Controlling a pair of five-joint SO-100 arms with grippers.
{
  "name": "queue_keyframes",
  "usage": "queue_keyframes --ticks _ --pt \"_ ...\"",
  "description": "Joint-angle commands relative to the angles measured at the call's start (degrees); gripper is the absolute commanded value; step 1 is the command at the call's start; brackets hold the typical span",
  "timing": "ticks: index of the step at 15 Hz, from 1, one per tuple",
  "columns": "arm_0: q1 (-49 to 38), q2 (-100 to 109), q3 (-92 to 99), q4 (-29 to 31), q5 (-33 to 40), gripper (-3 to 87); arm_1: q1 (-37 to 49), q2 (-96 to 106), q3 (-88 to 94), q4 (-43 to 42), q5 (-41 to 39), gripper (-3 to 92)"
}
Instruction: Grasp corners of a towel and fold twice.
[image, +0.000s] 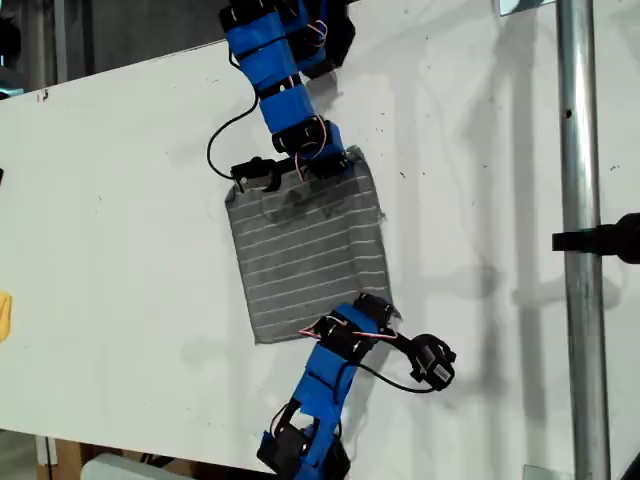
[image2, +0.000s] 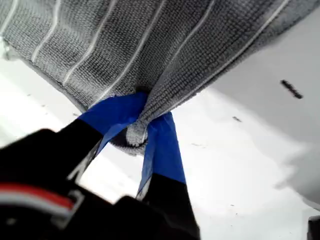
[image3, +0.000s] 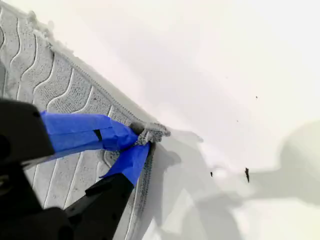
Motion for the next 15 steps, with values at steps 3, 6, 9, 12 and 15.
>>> queue_keyframes --ticks 3,6,9,12,15 --pt "8.5 8.9 -4.1 3.6 -6.4 -2.9 -13.6 3.1 -19.4 9.2 6.6 -0.3" --pt "6.3 10.1 -3.6 9.1 -7.8 -2.9 -8.1 3.5 -18.6 11.3 5.1 -0.3" --pt "-5.1 12.1 -1.1 17.1 1.1 -2.9 9.1 7.1 -12.0 10.8 -7.5 -0.3" --pt "-20.4 14.5 2.2 17.8 17.3 -2.9 25.6 8.3 -9.2 9.8 -22.9 -0.3" --pt "-32.3 14.9 2.4 18.0 28.5 -2.9 37.3 9.2 -12.0 9.3 -36.1 -0.3"
